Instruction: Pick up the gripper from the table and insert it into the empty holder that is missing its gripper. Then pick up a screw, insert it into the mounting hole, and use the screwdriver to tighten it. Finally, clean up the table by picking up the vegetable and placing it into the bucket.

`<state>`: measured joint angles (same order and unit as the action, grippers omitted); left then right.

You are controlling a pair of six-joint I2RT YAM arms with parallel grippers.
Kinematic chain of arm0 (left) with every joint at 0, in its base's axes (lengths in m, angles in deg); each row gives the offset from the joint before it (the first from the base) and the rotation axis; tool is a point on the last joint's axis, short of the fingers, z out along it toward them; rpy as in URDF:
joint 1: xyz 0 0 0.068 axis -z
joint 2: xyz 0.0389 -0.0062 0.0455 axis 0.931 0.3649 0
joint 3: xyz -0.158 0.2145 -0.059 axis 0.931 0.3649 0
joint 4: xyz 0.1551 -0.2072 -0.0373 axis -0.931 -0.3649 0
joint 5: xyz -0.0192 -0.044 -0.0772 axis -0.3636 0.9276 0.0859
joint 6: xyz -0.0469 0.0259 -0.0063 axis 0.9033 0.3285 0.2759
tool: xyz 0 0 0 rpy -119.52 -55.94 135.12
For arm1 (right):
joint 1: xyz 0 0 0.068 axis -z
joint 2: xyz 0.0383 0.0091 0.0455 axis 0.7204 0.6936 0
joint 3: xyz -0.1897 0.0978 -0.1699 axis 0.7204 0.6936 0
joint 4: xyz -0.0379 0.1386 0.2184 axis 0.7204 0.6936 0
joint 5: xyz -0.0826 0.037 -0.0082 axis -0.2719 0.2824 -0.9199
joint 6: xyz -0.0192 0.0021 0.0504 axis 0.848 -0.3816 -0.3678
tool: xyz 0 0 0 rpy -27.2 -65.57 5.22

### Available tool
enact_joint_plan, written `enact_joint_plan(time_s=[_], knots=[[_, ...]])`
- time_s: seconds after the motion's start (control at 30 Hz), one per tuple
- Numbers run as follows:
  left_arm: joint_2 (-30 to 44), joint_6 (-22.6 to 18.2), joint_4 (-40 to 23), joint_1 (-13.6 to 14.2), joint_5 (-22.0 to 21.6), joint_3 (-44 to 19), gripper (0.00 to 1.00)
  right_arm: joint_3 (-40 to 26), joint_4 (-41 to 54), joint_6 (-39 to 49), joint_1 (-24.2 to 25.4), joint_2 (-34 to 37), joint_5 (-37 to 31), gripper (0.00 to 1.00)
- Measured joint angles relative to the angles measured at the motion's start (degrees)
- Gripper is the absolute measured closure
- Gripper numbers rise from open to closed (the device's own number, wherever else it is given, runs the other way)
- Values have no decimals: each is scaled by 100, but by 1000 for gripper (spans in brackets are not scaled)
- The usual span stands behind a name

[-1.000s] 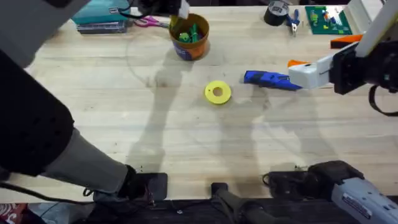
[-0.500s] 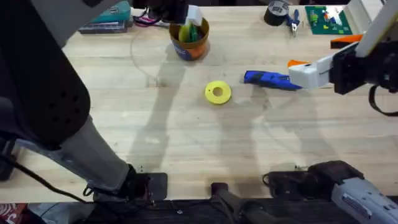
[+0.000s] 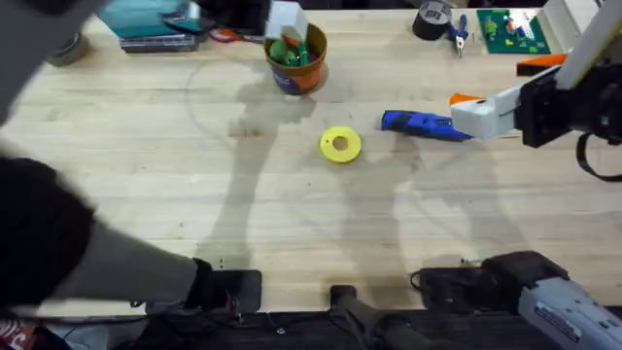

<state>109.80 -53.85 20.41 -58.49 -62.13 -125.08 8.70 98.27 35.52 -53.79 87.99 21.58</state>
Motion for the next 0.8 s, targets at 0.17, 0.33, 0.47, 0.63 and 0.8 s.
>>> enact_joint_plan(time_s=[0.17, 0.33, 0.47, 0.63, 0.8], knots=[[-962, -8, -1231, -190, -167, 0, 15, 0, 0, 0, 0, 0, 2, 5], [-1850, -9, -2156, -200, -455, 106, 15, 0, 0, 0, 0, 0, 0, 5], [-2888, -7, -2108, -201, -680, 808, 15, 0, 0, 0, 0, 0, 0, 5], [-4342, 9, -1818, -201, -864, 2160, 16, 0, 70, 0, 0, 0, 0, 5], [-5074, 11, -1433, -201, -905, 3047, 15, 0, 275, 0, 0, 0, 0, 5]])
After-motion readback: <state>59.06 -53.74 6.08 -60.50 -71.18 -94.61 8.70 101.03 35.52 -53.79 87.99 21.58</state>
